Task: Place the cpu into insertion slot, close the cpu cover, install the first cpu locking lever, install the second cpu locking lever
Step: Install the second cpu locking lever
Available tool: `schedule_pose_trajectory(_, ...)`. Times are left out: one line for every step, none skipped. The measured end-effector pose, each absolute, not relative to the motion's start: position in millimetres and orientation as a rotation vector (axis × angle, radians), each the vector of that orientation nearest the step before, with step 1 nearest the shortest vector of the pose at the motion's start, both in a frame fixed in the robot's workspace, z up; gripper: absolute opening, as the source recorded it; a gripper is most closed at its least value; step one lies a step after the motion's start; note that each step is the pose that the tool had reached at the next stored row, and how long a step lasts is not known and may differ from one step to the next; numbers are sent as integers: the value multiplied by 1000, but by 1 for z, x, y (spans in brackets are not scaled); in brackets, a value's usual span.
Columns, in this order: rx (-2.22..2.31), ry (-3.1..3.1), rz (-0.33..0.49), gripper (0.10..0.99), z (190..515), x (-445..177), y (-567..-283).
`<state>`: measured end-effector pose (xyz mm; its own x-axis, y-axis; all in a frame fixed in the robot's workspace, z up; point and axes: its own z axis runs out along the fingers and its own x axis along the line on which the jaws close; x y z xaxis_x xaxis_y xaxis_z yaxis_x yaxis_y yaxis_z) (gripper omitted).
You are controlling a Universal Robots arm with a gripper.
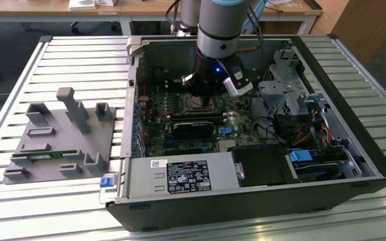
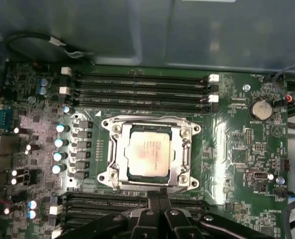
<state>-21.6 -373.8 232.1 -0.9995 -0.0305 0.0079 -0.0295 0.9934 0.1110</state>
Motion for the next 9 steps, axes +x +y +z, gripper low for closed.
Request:
schedule_pose_trajectory(47, -3127, -178, 106, 232, -22, -376)
schedule_pose_trajectory(46, -3127, -182, 106, 232, -22, -378)
schedule_pose_trajectory(46, -3126, -186, 106, 232, -22, -380)
schedule_pose_trajectory(46, -3126, -188, 106, 232, -23, -381)
schedule_pose_trajectory(46, -3126, -192, 106, 232, -25, -382)
schedule_pose_trajectory(46, -3126, -195, 106, 232, -27, -383)
schedule_pose_trajectory(46, -3126, -199, 106, 232, -30, -384)
schedule_pose_trajectory(46, -3125, -202, 106, 232, -34, -385)
schedule_pose_trajectory(46, -3125, -204, 106, 232, -37, -385)
